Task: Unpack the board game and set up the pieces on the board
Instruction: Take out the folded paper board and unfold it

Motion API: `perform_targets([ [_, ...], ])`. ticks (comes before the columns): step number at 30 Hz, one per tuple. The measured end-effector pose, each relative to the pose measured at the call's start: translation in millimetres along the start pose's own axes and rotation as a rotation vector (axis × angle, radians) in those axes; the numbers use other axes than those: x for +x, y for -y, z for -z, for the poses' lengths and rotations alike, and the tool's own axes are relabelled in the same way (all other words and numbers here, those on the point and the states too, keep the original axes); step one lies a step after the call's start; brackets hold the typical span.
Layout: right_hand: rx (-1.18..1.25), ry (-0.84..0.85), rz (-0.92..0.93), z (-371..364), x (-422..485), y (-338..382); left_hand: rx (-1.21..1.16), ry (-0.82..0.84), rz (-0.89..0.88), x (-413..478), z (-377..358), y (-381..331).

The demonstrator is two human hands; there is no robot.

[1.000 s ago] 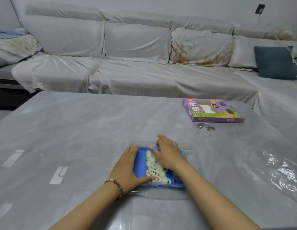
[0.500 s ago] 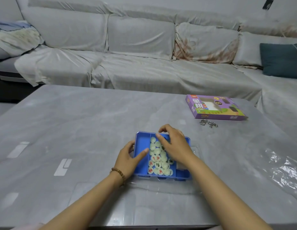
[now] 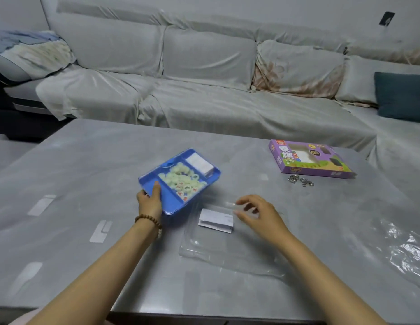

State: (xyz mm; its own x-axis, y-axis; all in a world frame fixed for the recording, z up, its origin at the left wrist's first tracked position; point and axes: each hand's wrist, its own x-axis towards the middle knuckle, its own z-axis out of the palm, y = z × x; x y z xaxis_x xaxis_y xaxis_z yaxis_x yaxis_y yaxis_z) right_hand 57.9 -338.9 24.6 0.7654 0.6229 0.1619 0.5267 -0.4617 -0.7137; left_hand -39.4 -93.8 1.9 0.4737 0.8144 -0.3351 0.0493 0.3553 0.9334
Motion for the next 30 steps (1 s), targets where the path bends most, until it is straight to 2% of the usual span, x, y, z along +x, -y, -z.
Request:
perform_targets([
  [3,0.031,0.064,-0.109,-10,0,-2,-0.12,-0.03,0.029,1,5,2],
  [7,0.031,0.083,-0.187,-20,5,-1,-0.075,-0.032,-0.006,-2,10,7],
  [15,-0.102,0.161,-0.218,-31,10,-4,0.474,-0.07,-0.198,3,22,11],
  [20,-0.242,0.186,-0.179,-32,11,3,0.701,-0.061,-0.299,1,20,13],
  [22,-0.238,0.22,-0.221,-33,12,4,0.782,0.02,-0.416,-7,17,12],
  [24,-0.221,0.269,-0.273,-33,11,5,0.886,0.175,-0.554,-21,12,10],
  [27,-0.231,0.294,-0.302,-35,10,5,1.172,0.394,-0.77,-35,7,9],
  [30,-0.263,0.259,-0.309,-36,6,4,1.266,0.662,-0.769,-41,8,13],
])
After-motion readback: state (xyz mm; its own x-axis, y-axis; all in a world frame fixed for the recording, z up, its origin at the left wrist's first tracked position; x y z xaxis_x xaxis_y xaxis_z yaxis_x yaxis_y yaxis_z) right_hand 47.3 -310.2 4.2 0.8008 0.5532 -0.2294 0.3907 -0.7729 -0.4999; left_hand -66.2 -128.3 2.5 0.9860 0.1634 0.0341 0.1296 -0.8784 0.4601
